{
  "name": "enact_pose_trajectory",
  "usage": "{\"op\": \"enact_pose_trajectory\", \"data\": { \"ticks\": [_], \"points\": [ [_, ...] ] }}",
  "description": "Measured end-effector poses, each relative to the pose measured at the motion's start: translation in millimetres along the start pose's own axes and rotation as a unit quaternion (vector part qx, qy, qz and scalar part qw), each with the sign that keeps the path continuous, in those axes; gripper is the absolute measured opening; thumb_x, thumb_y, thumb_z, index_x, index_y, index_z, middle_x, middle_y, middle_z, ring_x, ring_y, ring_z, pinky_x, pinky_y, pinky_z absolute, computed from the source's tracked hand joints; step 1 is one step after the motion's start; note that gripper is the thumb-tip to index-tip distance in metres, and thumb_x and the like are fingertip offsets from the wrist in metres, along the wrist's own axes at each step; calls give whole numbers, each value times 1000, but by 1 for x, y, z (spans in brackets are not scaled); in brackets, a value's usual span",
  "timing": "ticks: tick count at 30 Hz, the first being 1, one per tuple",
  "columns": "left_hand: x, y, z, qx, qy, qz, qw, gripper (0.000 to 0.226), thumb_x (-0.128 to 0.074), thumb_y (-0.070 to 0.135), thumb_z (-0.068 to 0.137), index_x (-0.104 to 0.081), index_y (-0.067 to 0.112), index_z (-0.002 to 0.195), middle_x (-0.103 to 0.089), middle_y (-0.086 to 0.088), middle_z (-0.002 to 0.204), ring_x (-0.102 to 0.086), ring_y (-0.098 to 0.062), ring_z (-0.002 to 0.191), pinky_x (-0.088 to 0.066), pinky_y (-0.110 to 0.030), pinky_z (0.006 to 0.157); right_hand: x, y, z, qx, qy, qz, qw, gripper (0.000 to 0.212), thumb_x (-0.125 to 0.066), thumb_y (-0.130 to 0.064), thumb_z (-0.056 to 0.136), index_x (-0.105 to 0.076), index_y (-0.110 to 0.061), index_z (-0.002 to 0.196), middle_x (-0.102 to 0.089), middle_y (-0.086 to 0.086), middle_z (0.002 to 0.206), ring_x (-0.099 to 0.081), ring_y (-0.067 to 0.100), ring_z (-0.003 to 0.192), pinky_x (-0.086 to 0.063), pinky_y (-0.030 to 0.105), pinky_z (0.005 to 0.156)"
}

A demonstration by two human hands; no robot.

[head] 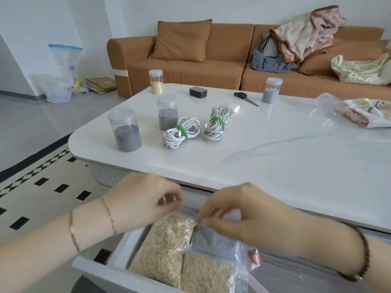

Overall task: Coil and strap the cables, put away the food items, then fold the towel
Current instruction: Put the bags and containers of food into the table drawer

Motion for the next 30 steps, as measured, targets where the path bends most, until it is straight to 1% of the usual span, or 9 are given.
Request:
{"op": "enact_pose_trajectory", "data": {
  "ticks": [3, 7, 9, 12, 16, 20, 23, 26, 30],
  "points": [
    [31, 5, 14, 10, 128, -3, 992, 13, -58, 51, 93, -68, 42, 91, -64, 28, 73, -60, 12, 71, -48, -18, 61, 33, -6, 3, 12, 61, -5, 998, 13, -68, -20, 93, -78, -27, 94, -74, -15, 89, -68, 3, 88, -54, 23, 81],
    [49, -1, 45, 63, 192, -63, 977, 9, -64, 37, 93, -71, 37, 88, -67, 24, 85, -56, 18, 75, -44, -20, 64, 59, 5, 29, -3, 100, -20, 995, 16, -66, -19, 93, -78, -30, 91, -74, -15, 88, -68, 3, 86, -53, 21, 80],
    [49, -11, 59, 89, 202, -58, 974, 8, -64, 35, 93, -71, 36, 91, -66, 21, 94, -58, 8, 80, -49, -27, 71, 67, 14, 47, -18, 114, -16, 993, 17, -66, -18, 93, -78, -30, 90, -75, -13, 88, -68, 2, 86, -52, 17, 77],
    [48, -29, 69, 120, 221, -16, 968, 8, -63, 34, 93, -71, 36, 93, -64, 17, 100, -57, -8, 95, -47, -31, 73, 72, 27, 83, -34, 154, -29, 987, 16, -65, -20, 92, -79, -28, 90, -75, -11, 90, -66, 1, 85, -47, 10, 71],
    [60, -58, 65, 146, 270, 43, 951, 8, -65, 30, 91, -71, 34, 95, -65, 12, 109, -54, -17, 109, -44, -36, 84, 79, 26, 145, -23, 207, -35, 977, 15, -64, -18, 92, -78, -20, 96, -74, -7, 99, -68, 8, 92, -49, 18, 78],
    [72, -89, 75, 221, 185, 140, 947, 34, -65, 43, 91, -62, 32, 123, -55, 4, 132, -46, -24, 127, -39, -46, 102, 86, 14, 215, -12, 239, -87, 967, 21, -64, -21, 92, -72, -22, 112, -64, 1, 123, -59, 14, 102, -41, 23, 80],
    [72, -112, 81, 289, 100, 122, 944, 59, -65, 49, 90, -45, 28, 142, -46, -4, 141, -45, -31, 128, -43, -49, 97, 84, 11, 263, -30, 229, -131, 964, 40, -67, -26, 91, -61, -21, 130, -52, 8, 133, -53, 24, 117, -43, 30, 92],
    [65, -132, 82, 334, 34, 78, 939, 69, -64, 57, 88, -37, 26, 143, -43, -10, 137, -53, -36, 117, -47, -43, 83, 77, 15, 299, -69, 204, -153, 964, 63, -73, -35, 87, -47, -22, 143, -45, 11, 139, -50, 31, 125, -44, 39, 103],
    [66, -145, 85, 324, 37, 48, 944, 71, -70, 65, 79, -44, 22, 130, -54, -9, 125, -57, -31, 102, -52, -40, 79, 65, 28, 325, -122, 203, -73, 969, 73, -77, -39, 84, -42, -13, 143, -48, 14, 137, -54, 30, 120, -46, 35, 92]
  ]
}}
Point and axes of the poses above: each hand's wrist, its own z-axis towards the middle knuckle, its own x-axis out of the back of the hand, y = z × x, the point moved 2 cm from there along z, towards the middle knuckle
